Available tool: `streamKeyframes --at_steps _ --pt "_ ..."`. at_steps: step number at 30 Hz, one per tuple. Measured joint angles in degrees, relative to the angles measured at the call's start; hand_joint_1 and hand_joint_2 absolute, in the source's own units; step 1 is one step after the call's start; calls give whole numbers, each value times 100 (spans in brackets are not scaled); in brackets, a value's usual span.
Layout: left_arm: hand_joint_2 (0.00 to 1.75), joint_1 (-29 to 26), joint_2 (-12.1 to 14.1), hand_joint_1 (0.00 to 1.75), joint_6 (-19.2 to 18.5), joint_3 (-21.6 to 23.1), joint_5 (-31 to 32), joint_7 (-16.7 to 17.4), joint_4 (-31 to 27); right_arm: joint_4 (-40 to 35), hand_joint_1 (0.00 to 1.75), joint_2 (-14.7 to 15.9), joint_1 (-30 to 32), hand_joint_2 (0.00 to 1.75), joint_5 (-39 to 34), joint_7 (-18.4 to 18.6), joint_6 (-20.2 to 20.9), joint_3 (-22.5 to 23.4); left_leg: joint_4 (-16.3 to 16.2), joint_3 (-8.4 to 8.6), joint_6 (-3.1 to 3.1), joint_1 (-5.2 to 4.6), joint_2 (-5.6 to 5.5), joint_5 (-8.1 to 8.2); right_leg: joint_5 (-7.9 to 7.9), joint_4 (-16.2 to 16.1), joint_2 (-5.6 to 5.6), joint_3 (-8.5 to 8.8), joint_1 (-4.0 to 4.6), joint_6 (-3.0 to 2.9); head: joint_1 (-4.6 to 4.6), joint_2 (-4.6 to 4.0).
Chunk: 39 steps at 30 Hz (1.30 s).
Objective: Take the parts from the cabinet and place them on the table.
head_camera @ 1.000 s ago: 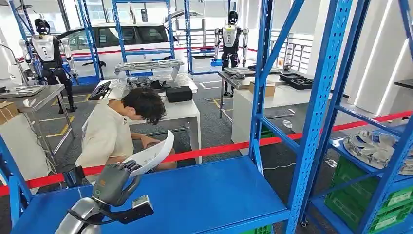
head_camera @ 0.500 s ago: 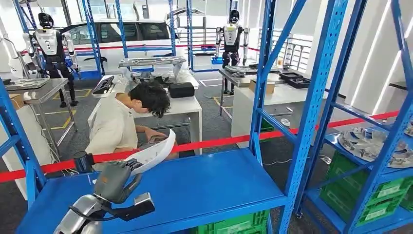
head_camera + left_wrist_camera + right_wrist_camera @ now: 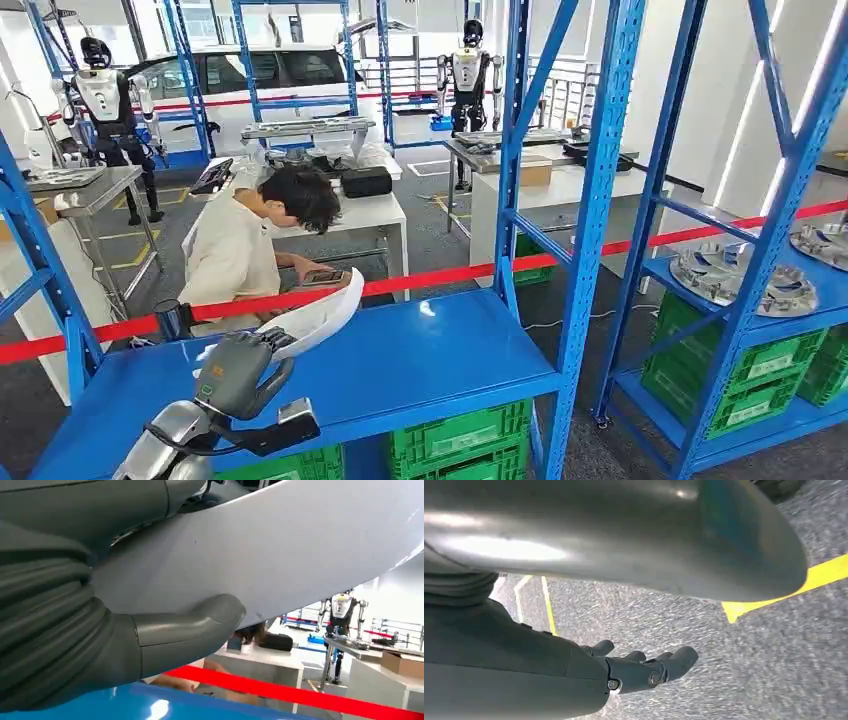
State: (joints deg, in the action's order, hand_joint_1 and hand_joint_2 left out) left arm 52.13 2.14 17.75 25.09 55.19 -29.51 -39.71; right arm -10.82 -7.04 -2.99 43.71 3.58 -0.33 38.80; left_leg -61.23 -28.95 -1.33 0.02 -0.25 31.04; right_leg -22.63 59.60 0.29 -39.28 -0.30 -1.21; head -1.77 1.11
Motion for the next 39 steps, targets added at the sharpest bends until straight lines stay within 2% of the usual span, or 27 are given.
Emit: streamKeyframes --at_steps 1,4,5,6,8,10,11,12,14,15,16,17,20,21,23,25,26,27,29,30,31,32,33,36,37,38,39 --pt "175 11 -11 175 0 2 0 0 -20 0 0 -2 -1 0 0 0 0 0 351 167 21 -35 -5 109 49 2 -5 -28 6 37 2 0" --pt "175 16 -11 175 2 9 0 0 -18 0 0 -4 7 0 0 -2 2 2 353 22 136 -86 5 -47 248 -107 11 -37 -36 165 2 0" --pt "175 20 -18 175 2 13 0 -2 -7 0 0 -4 19 0 0 -2 2 2 395 -23 206 -40 48 -147 193 -78 11 -78 -63 199 0 0" --pt "175 22 -24 175 2 20 0 0 -7 0 0 -4 34 0 0 -2 2 2 392 -60 260 -42 59 -211 -105 82 2 -157 -57 214 4 0" --pt "175 22 -28 175 0 28 0 7 -5 0 0 -13 32 0 0 -2 2 2 386 -224 295 -39 58 -354 -817 794 -3 -361 -65 246 2 0" --pt "175 21 -33 175 2 35 0 7 2 0 0 -13 16 0 0 -2 2 2 368 -410 290 -40 66 -487 -1122 1541 -3 -476 -66 279 9 0" --pt "175 16 -33 175 0 42 0 7 13 0 0 -9 11 0 0 -2 0 2 350 -511 278 -39 72 -551 -999 1710 -3 -439 -66 287 9 0" --pt "175 12 -33 175 0 44 0 7 22 0 0 -7 9 0 0 -2 2 2 336 -587 267 -34 74 -592 -833 1686 -4 -348 -67 291 9 0" --pt "175 9 -31 175 0 44 0 7 39 0 0 -4 8 0 0 -2 2 2 259 -792 223 -17 77 -693 -434 1149 -7 147 -70 295 9 0" --pt "175 10 -31 175 0 44 0 7 37 0 0 -4 3 0 0 -2 2 2 204 -869 190 -13 78 -730 -478 654 -10 537 -75 293 9 0" --pt "175 13 -22 175 2 46 0 9 11 0 0 -4 -9 0 0 -4 2 2 145 -948 145 -37 78 -764 -837 38 -2 901 -33 256 9 0" --pt "175 13 -20 175 2 46 0 9 11 0 0 -4 -8 0 0 -9 2 2 150 -949 99 -39 90 -816 -872 12 10 889 -22 167 9 0" --pt "175 11 -22 175 2 48 0 7 17 0 0 -4 7 0 0 -2 0 2 170 -974 -6 -22 87 -931 -743 -12 -11 821 -32 39 4 0" --pt "175 14 -9 175 0 48 0 9 26 0 0 -4 -2 0 0 -2 0 4 84 -1019 -34 6 63 -772 -681 -19 -40 788 -42 -3 4 0" --pt "175 18 0 175 0 52 13 13 28 0 0 2 -10 0 22 -160 -191 4 -540 -1207 -79 20 52 -89 -554 -18 -37 644 -41 -58 -4 0" --pt "175 36 9 175 2 94 81 37 74 0 0 -22 11 0 112 -731 -895 4 -1332 -1343 -111 23 52 323 -418 -12 -37 475 -38 -52 -9 0" --pt "175 47 11 175 0 107 87 37 98 0 0 -26 11 0 133 -860 -1041 4 -1501 -1335 -113 24 52 286 -365 -11 -36 407 -37 -47 -9 0" --pt "175 69 11 175 0 116 90 33 126 0 0 -28 10 0 159 -935 -1134 4 -1506 -1229 -107 25 51 89 -291 -9 -36 309 -37 -38 -9 0" --pt "175 156 11 175 0 135 87 15 164 0 0 -28 10 0 179 -944 -1137 2 -915 -723 -74 27 51 -298 -151 -3 -36 133 -35 -1 -7 0" --pt "175 203 9 175 2 140 83 13 173 0 0 -33 7 0 192 -938 -1117 2 -465 -364 -49 27 38 -262 -95 5 -36 92 -34 20 -9 0" --pt "175 244 4 175 4 144 77 7 170 0 0 -37 11 0 210 -918 -1076 0 11 -1 -23 3 27 -41 -53 9 -28 46 -12 55 -9 0" --pt "175 273 -7 175 20 146 66 7 172 0 0 -50 13 0 210 -918 -1026 -2 282 97 7 -18 17 62 -2 7 -31 31 -17 88 -4 0" --pt "175 286 -9 175 24 155 61 7 183 0 0 -50 12 0 210 -920 -995 -2 270 24 42 -41 21 35 77 -30 -32 22 -34 125 -7 0" --pt "175 275 -22 175 33 190 48 15 240 4 0 -59 60 0 205 -953 -944 -2 332 -106 219 -32 60 -181 195 -95 -15 -39 -83 249 -9 0" --pt "175 281 -33 175 33 190 44 31 242 4 0 -63 74 0 208 -984 -940 -2 330 -156 252 -36 75 -246 -30 12 -16 -110 -83 268 -4 0" --pt "175 280 -37 175 33 192 42 54 242 4 0 -76 82 0 208 -1012 -942 -2 325 -270 296 -36 72 -345 -490 377 -19 -234 -78 282 0 0" --pt "175 277 -37 175 33 192 42 70 245 4 0 -76 80 0 212 -1014 -948 -2 323 -355 308 -42 69 -414 -813 757 -18 -325 -75 289 -2 0"
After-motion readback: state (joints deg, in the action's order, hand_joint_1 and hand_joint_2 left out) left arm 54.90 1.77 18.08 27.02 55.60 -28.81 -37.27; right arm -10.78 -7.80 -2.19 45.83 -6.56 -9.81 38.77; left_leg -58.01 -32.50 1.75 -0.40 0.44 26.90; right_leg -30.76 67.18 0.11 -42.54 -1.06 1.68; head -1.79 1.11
